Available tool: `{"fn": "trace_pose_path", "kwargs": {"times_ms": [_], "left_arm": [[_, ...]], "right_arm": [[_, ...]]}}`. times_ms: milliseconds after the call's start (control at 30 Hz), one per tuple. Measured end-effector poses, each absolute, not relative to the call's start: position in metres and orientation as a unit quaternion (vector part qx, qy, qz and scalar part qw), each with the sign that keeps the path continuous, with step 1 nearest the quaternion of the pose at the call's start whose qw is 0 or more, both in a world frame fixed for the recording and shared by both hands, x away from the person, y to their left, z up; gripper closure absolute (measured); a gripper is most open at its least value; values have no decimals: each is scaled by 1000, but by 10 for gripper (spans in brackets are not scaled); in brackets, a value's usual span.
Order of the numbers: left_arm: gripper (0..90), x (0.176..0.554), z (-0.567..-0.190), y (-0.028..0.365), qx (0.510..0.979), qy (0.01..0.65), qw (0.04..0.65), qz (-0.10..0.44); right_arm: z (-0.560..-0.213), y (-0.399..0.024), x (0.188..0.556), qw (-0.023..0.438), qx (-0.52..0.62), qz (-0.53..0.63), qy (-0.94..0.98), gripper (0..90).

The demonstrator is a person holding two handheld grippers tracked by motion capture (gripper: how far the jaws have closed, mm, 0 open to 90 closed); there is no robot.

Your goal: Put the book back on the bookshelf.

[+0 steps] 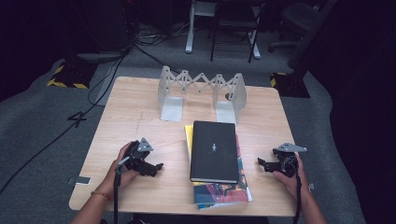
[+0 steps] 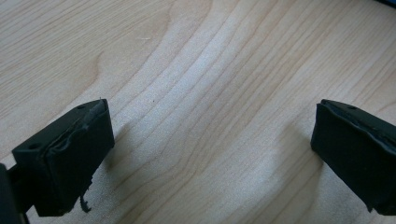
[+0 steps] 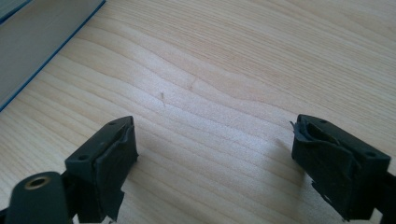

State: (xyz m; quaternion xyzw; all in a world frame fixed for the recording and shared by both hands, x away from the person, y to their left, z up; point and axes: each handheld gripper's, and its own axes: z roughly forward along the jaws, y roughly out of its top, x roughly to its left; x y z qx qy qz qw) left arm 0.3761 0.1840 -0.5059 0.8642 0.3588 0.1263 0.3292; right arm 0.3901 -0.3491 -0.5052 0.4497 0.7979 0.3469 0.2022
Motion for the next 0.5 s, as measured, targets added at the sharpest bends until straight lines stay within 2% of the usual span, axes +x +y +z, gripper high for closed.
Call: {"fn": "trace_pose_path", "kwargs": {"times_ms": [500], "left_arm": [[3, 367, -506, 190, 863, 360, 330, 128]], "right_arm": [[-505, -350, 388, 202, 453, 345, 797, 142]]}}
